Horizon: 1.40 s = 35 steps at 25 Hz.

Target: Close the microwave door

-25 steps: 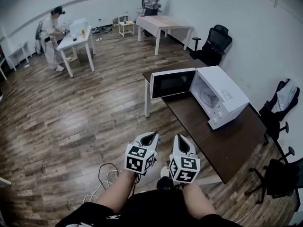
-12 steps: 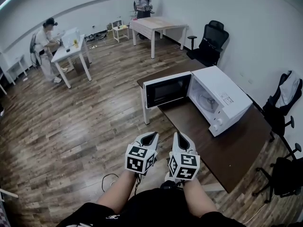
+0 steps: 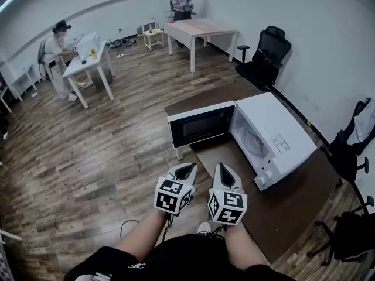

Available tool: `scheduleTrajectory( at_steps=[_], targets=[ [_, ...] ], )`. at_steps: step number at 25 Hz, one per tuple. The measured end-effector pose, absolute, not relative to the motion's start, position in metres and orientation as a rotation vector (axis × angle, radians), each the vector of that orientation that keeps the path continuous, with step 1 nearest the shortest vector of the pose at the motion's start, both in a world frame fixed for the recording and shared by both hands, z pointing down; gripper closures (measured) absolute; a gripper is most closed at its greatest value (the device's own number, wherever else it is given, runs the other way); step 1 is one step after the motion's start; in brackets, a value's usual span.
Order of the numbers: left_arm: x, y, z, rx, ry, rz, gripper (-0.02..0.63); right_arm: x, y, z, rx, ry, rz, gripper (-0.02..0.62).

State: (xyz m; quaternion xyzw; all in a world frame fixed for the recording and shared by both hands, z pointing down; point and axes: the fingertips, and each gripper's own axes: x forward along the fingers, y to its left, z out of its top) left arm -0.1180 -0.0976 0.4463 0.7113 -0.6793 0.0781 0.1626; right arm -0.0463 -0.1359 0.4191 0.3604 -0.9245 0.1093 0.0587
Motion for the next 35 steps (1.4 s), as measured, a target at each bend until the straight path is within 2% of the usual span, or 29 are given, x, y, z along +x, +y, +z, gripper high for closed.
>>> scheduleTrajectory(
  at_steps=[18, 29, 35],
  targets=[
    [-0.111, -0.237, 0.46, 2.03, -1.899, 0.272, 0.595, -0.051, -0.275, 0.439, 1.025, -2.77, 0.361, 0.586],
    [-0.16, -0.247, 0.464, 2.09, -1.843, 0.232, 0.597, -0.092, -0.293, 0.451, 1.055, -2.726, 0.357, 0.586],
    [-0.221, -0.221, 0.459, 2.121, -1.797, 0.131, 0.593, -0.14, -0.283, 0.455, 1.05, -2.705, 0.338, 0.586]
  ],
)
